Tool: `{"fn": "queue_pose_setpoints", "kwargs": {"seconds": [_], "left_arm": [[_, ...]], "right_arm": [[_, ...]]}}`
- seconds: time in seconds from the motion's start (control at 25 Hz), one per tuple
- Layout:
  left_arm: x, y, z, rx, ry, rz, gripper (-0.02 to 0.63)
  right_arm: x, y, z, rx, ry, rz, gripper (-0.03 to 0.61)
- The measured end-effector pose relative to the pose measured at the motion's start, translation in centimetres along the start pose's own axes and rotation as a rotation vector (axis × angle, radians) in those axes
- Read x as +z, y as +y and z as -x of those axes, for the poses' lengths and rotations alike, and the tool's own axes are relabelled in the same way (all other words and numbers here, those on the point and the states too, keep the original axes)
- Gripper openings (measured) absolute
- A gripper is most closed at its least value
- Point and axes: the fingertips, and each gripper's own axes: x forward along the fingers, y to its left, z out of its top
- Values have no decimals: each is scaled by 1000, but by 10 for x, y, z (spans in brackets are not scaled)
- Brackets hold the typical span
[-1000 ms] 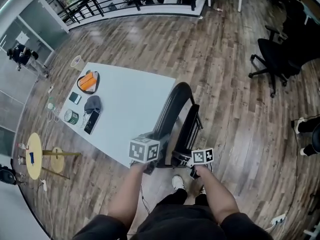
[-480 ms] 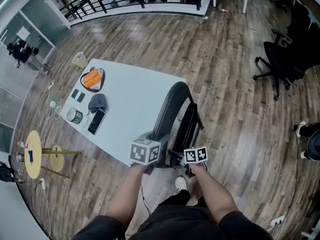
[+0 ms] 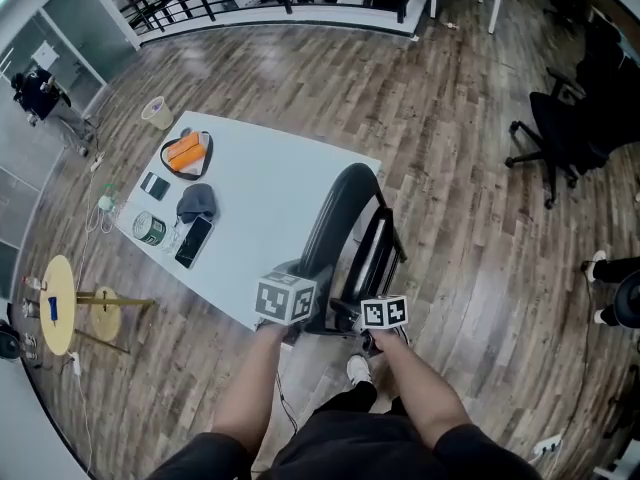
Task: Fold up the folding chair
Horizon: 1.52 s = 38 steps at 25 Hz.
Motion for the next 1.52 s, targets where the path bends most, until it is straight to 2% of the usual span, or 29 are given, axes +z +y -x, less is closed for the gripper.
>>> {"fn": "queue_pose_setpoints", "kwargs": {"seconds": [0.12, 0.24, 0.32, 0.52, 0.6, 0.68, 0.8, 0.88, 0.96, 1.04, 1.08, 1.12, 1.2, 1.32, 1.4, 1.52], "left_arm": [[4, 5, 9, 32, -45, -16, 108], [7, 10, 25, 85, -76, -33, 140], [6, 17, 39, 135, -94, -38, 158], [-12, 25, 84, 238, -167, -30, 201], [-20, 11, 97, 258, -172, -47, 199], [-23, -7, 107, 319, -181, -83, 199], [-18, -37, 125, 415, -269, -108, 199], [-14, -70, 128, 382, -361, -99, 194], [-15, -109, 121, 307, -436, -85, 145], [-22, -151, 110, 214, -479, -64, 97], [-28, -172, 104, 164, -493, -54, 53], [-34, -194, 97, 114, -501, -51, 24], [-49, -237, 85, 34, -499, -63, 8], [-76, -295, 69, -33, -462, -72, 5], [-90, -332, 65, -73, -463, -83, 5], [-108, -379, 67, -107, -482, -138, 5]], "right_arm": [[-4, -9, 7, -74, 9, 74, 295], [4, -25, 42, -200, -45, 135, 295], [10, -27, 73, -253, -90, 176, 295], [16, -3, 140, -257, -191, 251, 295], [17, 10, 166, -239, -239, 271, 295], [16, 19, 195, -237, -285, 293, 295], [6, 32, 243, -266, -350, 354, 295], [-5, 39, 279, -296, -407, 394, 292], [-17, 43, 320, -330, -464, 419, 213], [-31, 46, 361, -359, -515, 431, 159], [-38, 47, 381, -378, -538, 443, 129], [-45, 49, 400, -404, -558, 459, 119], [-60, 51, 436, -468, -592, 486, 82], [-86, 53, 485, -517, -659, 446, 15], [-101, 57, 519, -559, -721, 434, 15], [-127, 68, 567, -711, -792, 498, 15]]}}
